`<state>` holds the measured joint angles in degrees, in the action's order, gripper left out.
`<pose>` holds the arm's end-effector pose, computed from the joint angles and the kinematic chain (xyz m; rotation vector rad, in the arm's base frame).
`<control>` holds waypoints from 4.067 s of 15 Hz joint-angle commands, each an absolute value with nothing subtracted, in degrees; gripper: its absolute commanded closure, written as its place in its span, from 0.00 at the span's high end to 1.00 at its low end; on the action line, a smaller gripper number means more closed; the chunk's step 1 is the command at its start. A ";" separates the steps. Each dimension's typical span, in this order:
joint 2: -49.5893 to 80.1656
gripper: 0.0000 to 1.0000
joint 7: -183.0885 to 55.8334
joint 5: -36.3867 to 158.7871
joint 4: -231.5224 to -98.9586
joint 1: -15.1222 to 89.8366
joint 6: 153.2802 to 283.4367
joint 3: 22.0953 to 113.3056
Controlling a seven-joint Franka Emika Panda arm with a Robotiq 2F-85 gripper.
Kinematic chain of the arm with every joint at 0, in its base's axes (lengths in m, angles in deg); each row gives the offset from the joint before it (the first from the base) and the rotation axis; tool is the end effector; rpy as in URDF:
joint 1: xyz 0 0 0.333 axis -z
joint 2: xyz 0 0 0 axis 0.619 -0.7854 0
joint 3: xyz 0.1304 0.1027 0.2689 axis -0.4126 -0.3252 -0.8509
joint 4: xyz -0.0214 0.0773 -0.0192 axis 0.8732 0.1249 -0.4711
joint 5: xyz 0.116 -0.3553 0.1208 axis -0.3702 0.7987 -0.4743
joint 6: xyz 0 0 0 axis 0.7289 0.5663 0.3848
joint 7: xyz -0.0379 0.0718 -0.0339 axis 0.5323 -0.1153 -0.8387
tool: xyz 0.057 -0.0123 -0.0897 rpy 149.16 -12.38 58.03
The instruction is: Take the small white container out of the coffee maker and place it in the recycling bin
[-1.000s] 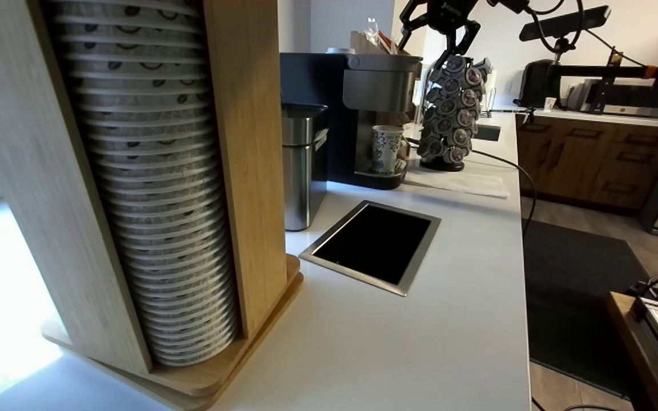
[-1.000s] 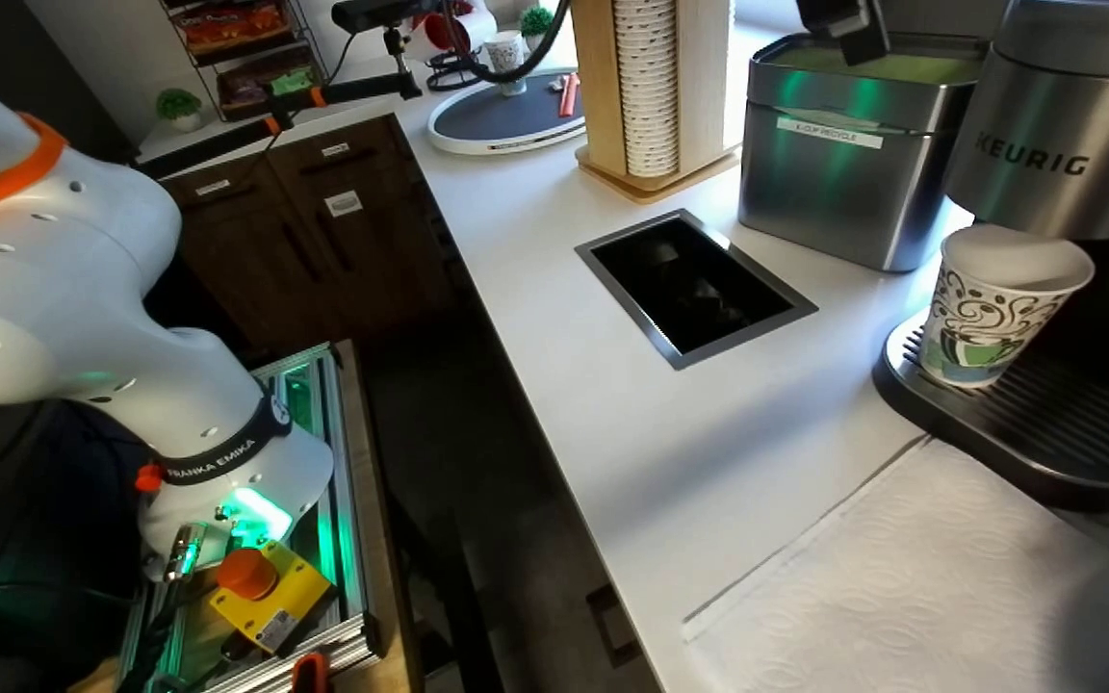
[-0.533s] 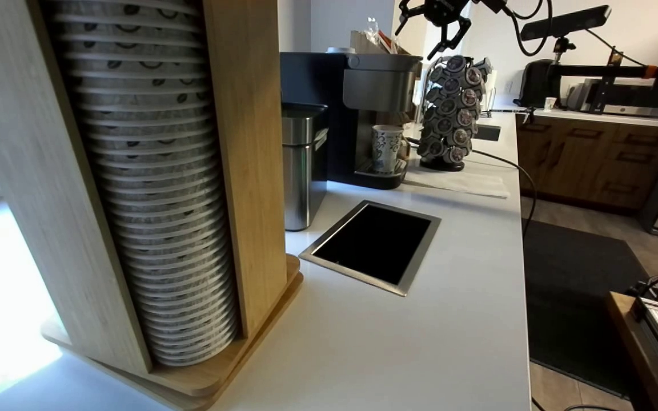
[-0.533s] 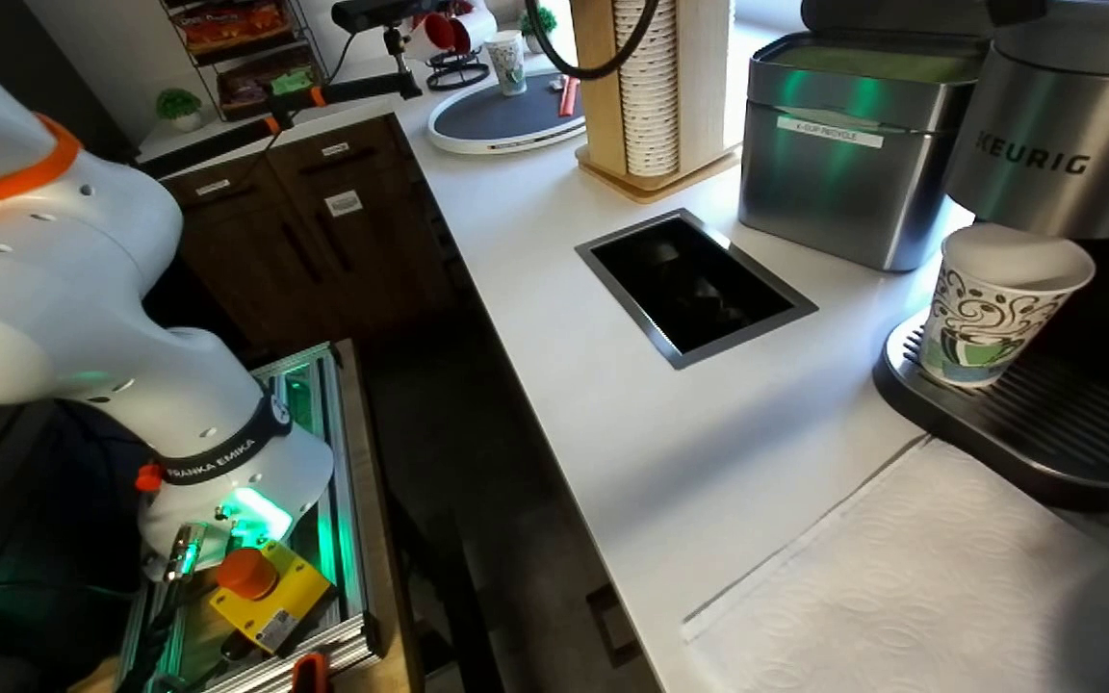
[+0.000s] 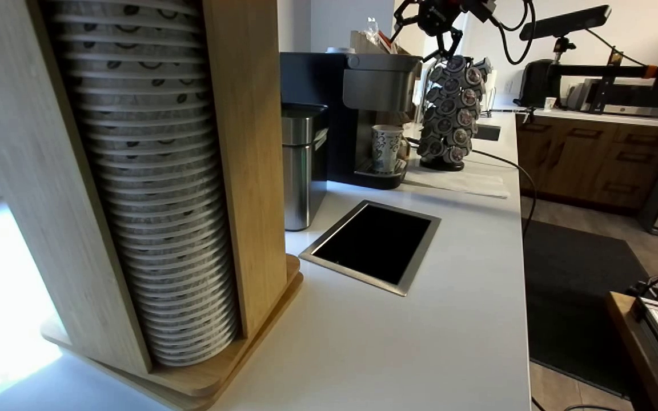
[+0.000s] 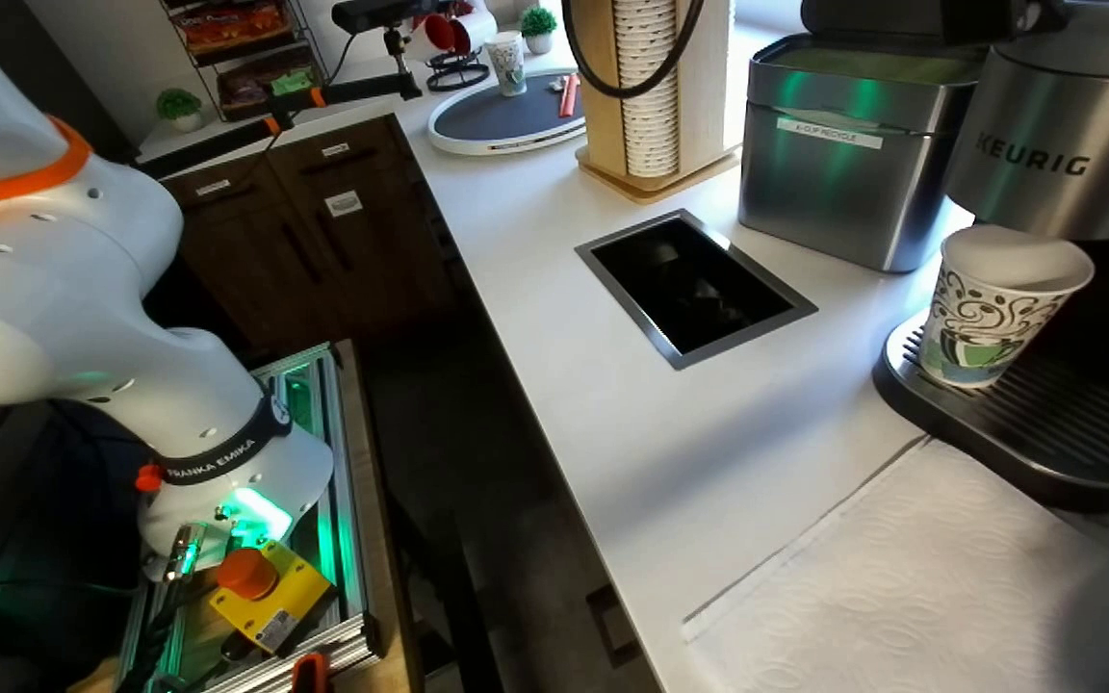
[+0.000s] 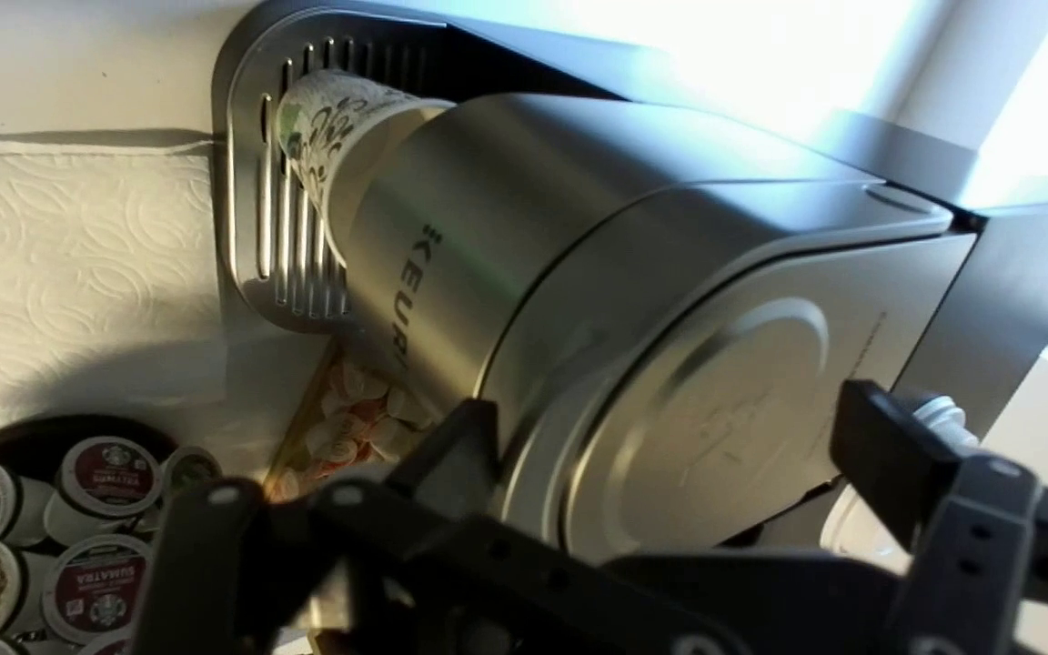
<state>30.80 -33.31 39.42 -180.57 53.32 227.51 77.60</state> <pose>0.5337 -0.2970 0.5654 -2.1534 1.6682 -0.8355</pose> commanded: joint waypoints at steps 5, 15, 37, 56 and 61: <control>29.82 1.00 -37.19 31.05 -177.86 52.92 229.19 77.75; 28.90 1.00 -42.83 25.84 -172.65 52.20 230.32 77.09; 36.26 1.00 -52.50 51.01 -169.85 51.69 220.14 77.04; 28.45 1.00 -91.29 41.65 -169.76 52.82 218.93 78.41; 25.08 1.00 -104.82 32.07 -168.26 55.10 217.76 77.81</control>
<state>27.09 -98.01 37.17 -169.66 53.07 217.74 78.69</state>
